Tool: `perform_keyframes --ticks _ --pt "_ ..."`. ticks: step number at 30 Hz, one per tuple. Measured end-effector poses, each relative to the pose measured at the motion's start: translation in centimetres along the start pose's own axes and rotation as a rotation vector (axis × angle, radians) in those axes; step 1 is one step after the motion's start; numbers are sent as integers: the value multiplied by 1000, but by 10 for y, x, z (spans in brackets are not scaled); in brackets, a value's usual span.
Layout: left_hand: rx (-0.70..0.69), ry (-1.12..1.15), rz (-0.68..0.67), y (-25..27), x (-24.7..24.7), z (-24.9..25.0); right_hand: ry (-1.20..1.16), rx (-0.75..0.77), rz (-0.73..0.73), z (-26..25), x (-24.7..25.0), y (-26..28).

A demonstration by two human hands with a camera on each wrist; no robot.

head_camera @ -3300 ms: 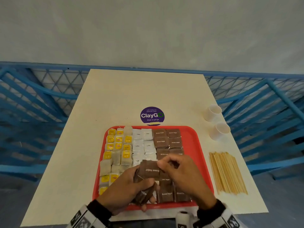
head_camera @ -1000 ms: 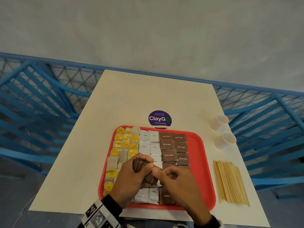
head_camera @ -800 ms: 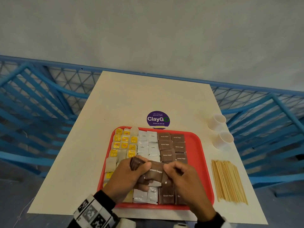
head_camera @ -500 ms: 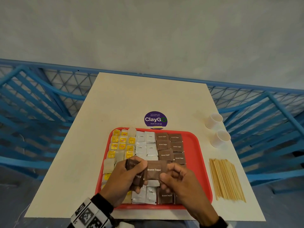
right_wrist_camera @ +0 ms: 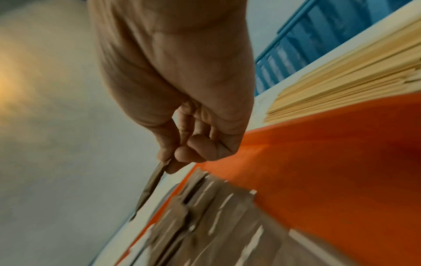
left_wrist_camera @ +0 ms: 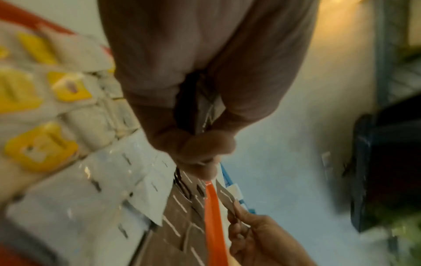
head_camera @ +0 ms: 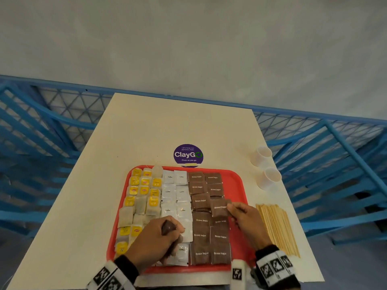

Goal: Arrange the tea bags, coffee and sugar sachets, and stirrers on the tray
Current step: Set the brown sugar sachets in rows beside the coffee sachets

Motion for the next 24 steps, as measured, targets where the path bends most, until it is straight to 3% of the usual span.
perform_keyframes --ticks 5,10,14,21,24 --pt "-285 -593 101 -66 -11 33 15 -101 69 22 10 -42" --pt "-295 -963 46 -117 -39 42 112 -90 -4 26 -3 -52" --pt "-294 -1076 -11 -133 -43 38 107 -81 40 25 -5 -54" --pt "-345 -1177 28 -139 -47 30 203 -50 136 31 -4 -60" --pt "-329 -1079 15 -137 -44 28 268 -56 179 37 -2 -57"
Point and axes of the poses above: each hand's wrist, its own y-axis away from the middle knuckle, its own x-axis out of the back of the hand, z = x × y, the point moved 5 cm from there along -y, towards the middle knuckle, and after that the axes turned 2 degrees about -y, right-handed, at the moved point
